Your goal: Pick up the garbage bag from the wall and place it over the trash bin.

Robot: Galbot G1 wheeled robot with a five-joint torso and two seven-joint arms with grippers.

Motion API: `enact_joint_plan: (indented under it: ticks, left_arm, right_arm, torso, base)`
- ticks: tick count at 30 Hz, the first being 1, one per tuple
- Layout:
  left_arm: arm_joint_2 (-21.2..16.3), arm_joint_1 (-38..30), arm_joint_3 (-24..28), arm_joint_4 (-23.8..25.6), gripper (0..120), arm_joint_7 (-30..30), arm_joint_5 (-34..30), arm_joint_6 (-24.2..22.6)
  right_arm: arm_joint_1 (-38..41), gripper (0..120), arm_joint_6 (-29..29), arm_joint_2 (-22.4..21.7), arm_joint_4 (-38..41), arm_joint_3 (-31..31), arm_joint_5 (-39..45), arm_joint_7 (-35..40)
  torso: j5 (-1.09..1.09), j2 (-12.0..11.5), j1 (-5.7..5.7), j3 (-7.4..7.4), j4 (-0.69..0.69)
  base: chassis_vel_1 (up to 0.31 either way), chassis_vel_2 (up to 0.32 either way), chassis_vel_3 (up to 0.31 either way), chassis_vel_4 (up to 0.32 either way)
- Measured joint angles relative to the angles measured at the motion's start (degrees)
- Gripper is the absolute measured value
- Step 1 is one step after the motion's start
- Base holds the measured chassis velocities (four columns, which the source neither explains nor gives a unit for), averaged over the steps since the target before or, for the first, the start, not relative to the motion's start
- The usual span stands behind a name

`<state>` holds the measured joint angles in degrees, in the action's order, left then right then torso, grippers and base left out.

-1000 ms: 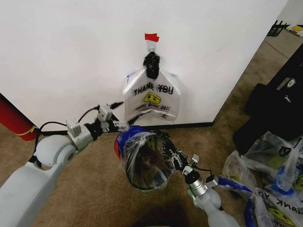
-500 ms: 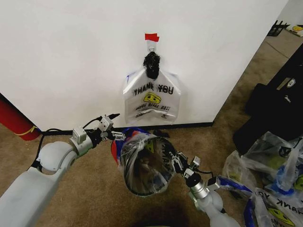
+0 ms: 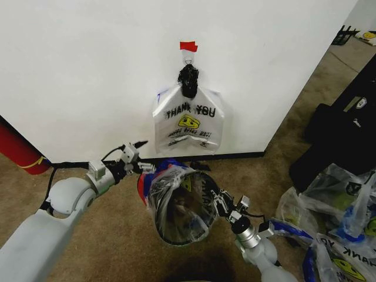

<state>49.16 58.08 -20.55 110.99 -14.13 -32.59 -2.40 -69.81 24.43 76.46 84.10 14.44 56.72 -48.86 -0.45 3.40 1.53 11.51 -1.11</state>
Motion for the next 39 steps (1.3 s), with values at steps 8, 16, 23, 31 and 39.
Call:
enact_joint_plan:
  ticks: [8, 16, 23, 31, 39]
  left_arm:
    - [4.97, 7.98, 0.91, 9.34, 100, 18.72, 9.48, -1.25]
    - [12.98, 16.49, -0.15, 15.52, 100, 20.86, 23.74, 0.46]
    - [17.78, 20.61, 0.14, 15.86, 100, 21.26, 25.99, 2.11]
    - [19.90, 22.82, 0.70, 15.00, 100, 21.59, 28.34, 2.88]
    - [20.26, 24.08, 0.93, 13.52, 100, 21.42, 29.72, 3.77]
  right_arm:
    - [-2.88, 0, -4.74, 1.13, 8.92, -2.85, -0.79, 27.75]
    - [-4.76, 0, -17.71, 1.02, 22.87, -3.92, -2.14, 59.10]
    - [-3.30, 0, -23.37, 1.13, 27.31, -3.87, -0.73, 69.21]
    - [1.66, 0, -26.80, 3.55, 23.27, -4.75, -1.43, 74.16]
    - [4.56, 0, -27.84, 5.42, 19.21, -4.95, -2.10, 74.56]
  torso:
    - [0.01, -0.01, 0.00, 0.00, 0.04]
    - [0.00, -0.01, 0.00, -0.01, 0.03]
    - [0.01, -0.01, -0.01, 0.00, 0.00]
    - [-0.01, -0.01, 0.00, 0.00, 0.01]
    - [-0.01, -0.01, 0.00, 0.00, 0.01]
  base:
    - [0.000, 0.000, 0.000, 0.000]
    - [0.000, 0.000, 0.000, 0.000]
    - [0.000, 0.000, 0.000, 0.000]
    - [0.000, 0.000, 0.000, 0.000]
    - [0.000, 0.000, 0.000, 0.000]
